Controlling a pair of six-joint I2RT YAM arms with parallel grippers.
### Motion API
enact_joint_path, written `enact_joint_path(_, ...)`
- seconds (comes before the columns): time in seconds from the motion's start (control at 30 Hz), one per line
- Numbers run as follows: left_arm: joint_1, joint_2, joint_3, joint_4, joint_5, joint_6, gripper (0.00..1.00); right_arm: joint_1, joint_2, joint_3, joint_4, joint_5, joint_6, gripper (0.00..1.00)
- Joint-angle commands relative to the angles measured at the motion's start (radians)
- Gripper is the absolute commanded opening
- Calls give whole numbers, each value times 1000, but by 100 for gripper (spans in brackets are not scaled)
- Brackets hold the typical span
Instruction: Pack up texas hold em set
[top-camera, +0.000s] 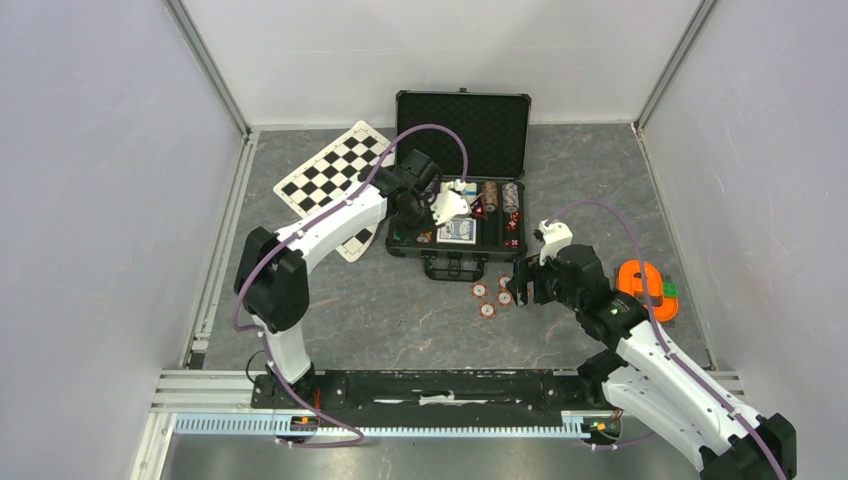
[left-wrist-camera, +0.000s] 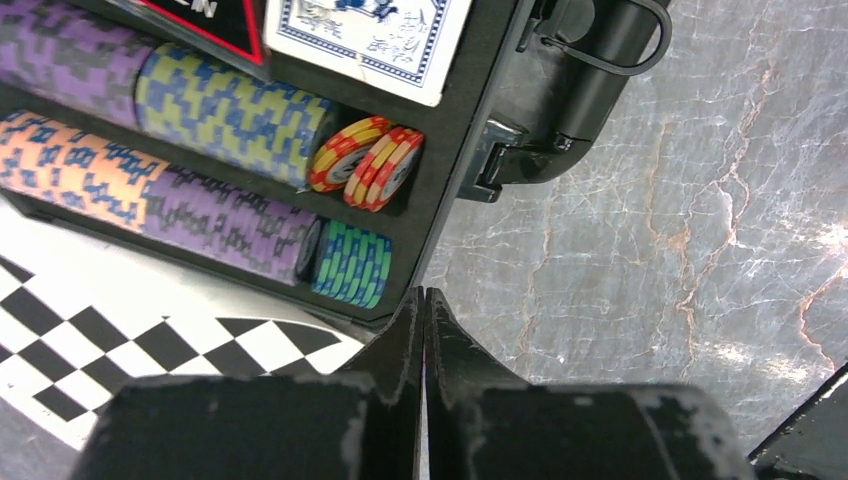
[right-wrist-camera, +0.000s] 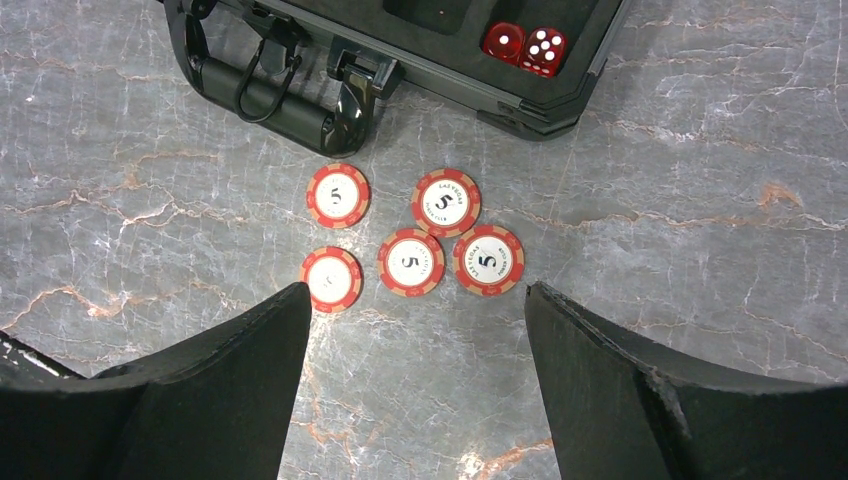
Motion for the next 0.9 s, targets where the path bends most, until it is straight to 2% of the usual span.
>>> enact_joint_path(0.0, 2, 2, -30, 60, 61, 5, 2, -4, -12, -5, 33, -1, 3, 84)
enact_joint_path(0.27, 7, 27, -62, 143, 101, 5, 2, -6, -12, -14, 33, -1, 4, 84)
enact_joint_path(0.87, 15, 109, -38, 174, 69, -4, 2, -19, -8, -5, 35, 4, -9, 84)
